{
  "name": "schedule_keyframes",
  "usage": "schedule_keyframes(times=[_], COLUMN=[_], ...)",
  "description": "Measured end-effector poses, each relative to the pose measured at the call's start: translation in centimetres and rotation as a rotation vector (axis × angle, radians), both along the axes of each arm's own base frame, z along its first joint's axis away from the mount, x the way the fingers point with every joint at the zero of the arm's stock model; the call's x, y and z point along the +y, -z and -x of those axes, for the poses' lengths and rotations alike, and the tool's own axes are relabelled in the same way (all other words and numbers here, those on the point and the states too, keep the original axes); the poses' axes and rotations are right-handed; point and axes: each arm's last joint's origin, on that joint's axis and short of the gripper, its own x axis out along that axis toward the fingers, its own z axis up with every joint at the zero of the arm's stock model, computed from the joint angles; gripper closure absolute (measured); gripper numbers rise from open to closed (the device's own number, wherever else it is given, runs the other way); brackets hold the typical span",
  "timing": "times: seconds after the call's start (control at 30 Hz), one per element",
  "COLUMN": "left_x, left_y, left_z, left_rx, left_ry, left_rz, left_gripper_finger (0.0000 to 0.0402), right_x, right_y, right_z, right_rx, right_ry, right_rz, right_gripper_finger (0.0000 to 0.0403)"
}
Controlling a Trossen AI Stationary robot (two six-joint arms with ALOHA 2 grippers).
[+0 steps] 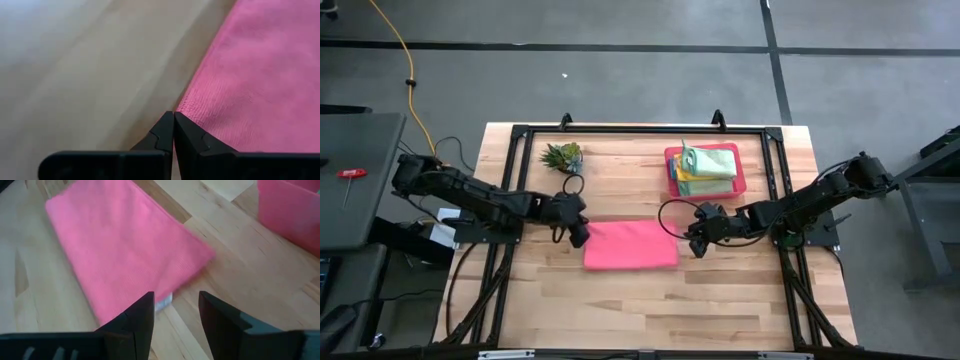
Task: Fold microfiber towels
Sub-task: Fold the pink microfiber cloth
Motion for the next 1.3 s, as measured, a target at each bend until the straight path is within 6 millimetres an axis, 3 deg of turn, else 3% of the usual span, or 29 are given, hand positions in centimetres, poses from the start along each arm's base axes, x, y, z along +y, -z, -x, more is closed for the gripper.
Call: schedule_keyframes(times=[0.13,1.0,1.3], left_x=[0.0,-0.3,-0.2], left_y=[0.1,0.5,0.7], left_z=[0.4,1.0,1.4], left_rx=[0.032,0.11,0.16], left_ry=[-0.057,-0.031,-0.013], left_rz=[-0.052,-0.006,-0.047], left_gripper_finger=[0.0402,0.04,0.0334], right_x=[0.0,-0.1,-0.1], right_y=[0.0,0.1,0.1], right_z=[0.0,0.1,0.1], right_rx=[0.006,0.007,0.007], right_ry=[0.001,0.025,0.025], right_rz=[0.001,0.003,0.002], right_gripper_finger=[0.0256,0.0256,0.0256])
